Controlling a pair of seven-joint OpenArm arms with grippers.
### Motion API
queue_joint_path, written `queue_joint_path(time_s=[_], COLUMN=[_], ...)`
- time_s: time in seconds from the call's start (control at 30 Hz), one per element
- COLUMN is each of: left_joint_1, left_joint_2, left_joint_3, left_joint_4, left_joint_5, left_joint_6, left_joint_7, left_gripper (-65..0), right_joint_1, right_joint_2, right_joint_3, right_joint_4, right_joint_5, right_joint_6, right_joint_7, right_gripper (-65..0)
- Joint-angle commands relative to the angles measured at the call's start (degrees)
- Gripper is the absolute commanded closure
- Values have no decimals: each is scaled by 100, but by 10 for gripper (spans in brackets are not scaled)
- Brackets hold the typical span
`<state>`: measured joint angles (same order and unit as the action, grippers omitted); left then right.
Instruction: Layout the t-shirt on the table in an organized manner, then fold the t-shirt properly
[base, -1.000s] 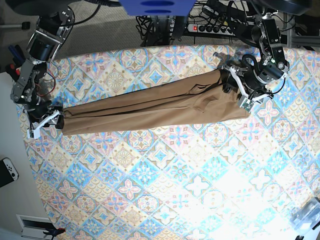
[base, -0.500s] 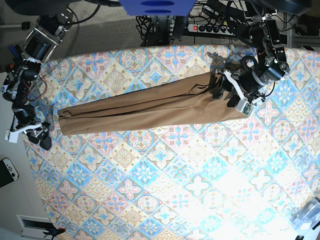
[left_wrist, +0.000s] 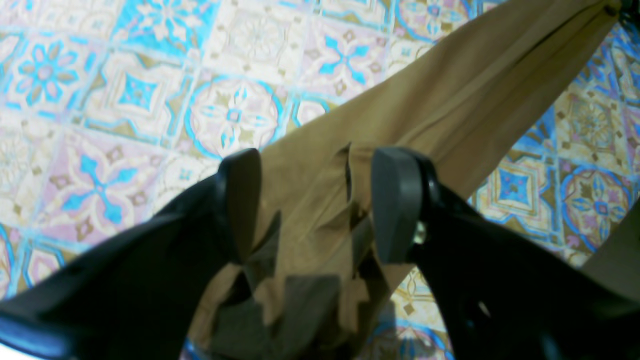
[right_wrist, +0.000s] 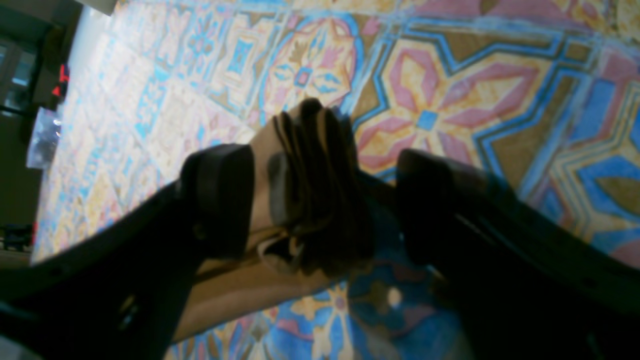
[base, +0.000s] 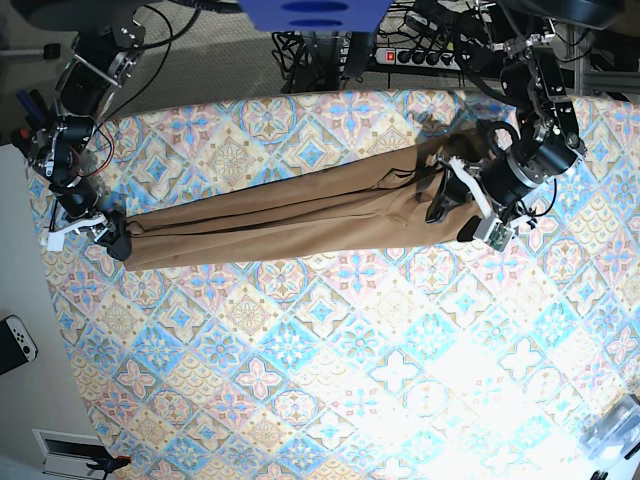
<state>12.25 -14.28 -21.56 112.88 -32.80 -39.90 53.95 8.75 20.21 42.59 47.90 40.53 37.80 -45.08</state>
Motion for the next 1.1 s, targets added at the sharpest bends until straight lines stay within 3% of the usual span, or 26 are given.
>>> queue_joint_path(time_s=[0.0,0.3,0.4,0.6,0.67,0.87,1.07], left_joint_1=[-51,-69,-69,-60,-69,-69,-43], left_joint_2=[-27,-27,-53,-53,-53,-44,-44], left_joint_3=[-28,-28,-28,-28,-28,-28,-28], left_joint_4=[110,110,110,101,92,92,92], left_joint_5=[-101,-83,-74,-74,-65,-65,-65], left_joint_6=[-10,-10,-10,-10,-10,-10,-10], left_joint_7=[-125,-125,-125,-125,-125,-125,-125], left_gripper=[-348,-344,-344,-344,-344,-343,-343], right_joint_1=[96,87,70,61,61,61,298], right_joint_2=[102,-161,-416,-451,-451,-443,-249], right_joint_3=[-8,-527,-518,-527,-527,-536,-527], right_joint_4=[50,67,76,85,85,85,366], right_joint_5=[74,74,74,57,57,30,-664], right_joint_6=[40,40,40,40,40,40,4], right_joint_7=[-24,-270,-367,-411,-411,-745,-947], right_gripper=[-427,-427,-427,-416,-361,-18,0])
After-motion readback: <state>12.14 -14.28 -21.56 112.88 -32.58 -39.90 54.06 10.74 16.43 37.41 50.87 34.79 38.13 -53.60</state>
